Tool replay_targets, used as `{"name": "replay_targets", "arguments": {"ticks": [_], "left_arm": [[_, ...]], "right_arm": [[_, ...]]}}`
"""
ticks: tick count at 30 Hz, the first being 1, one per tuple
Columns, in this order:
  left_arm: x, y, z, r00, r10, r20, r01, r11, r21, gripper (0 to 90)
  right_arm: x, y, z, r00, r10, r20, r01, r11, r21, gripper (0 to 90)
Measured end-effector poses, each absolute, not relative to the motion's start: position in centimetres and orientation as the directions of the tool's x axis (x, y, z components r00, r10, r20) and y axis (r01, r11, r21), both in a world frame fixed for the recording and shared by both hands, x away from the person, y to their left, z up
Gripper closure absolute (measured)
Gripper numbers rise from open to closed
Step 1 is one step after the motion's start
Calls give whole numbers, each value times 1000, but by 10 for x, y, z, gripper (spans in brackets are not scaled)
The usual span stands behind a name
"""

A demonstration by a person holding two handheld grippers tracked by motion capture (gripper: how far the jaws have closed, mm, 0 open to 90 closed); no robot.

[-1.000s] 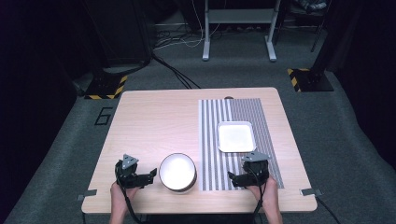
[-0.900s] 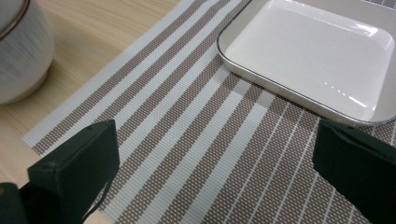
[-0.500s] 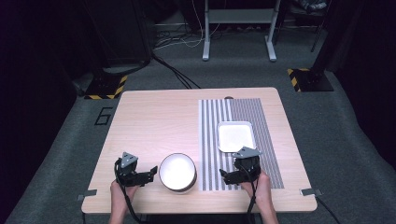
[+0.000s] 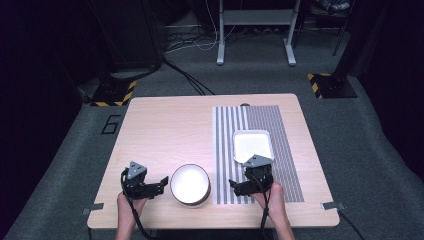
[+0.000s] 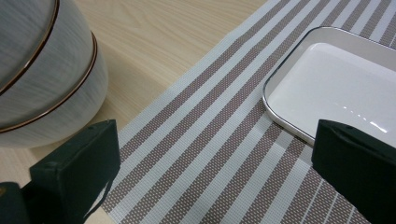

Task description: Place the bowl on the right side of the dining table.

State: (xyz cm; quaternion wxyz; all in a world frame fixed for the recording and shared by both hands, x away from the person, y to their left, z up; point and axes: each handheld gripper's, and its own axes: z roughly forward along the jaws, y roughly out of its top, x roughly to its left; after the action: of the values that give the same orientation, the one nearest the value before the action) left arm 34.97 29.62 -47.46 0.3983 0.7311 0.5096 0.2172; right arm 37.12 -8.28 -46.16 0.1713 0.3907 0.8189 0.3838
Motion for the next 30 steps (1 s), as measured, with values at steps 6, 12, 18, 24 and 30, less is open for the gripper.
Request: {"name": "replay_targets", "arguments": {"ticks": [6,12,18,24,30], "left_arm": [[348,296,-470,393,916,-82,567,-171,806,83],[349,298,-467,385,918,-95,563,-153,812,87],[349,298,-461,390,916,-90,566,-161,809,92],[348,298,-456,400,912,-86,560,-169,811,93],[348,298,-454,403,911,-89,558,-168,812,92]], "right_arm": [[371,-76,-459,-647,763,14,502,412,760,6],[375,-69,-457,-654,756,27,501,406,765,10],[377,-64,-452,-663,748,32,497,407,766,10],[378,-59,-447,-673,739,31,485,408,773,12],[377,-52,-443,-680,733,27,478,416,773,13]]}}
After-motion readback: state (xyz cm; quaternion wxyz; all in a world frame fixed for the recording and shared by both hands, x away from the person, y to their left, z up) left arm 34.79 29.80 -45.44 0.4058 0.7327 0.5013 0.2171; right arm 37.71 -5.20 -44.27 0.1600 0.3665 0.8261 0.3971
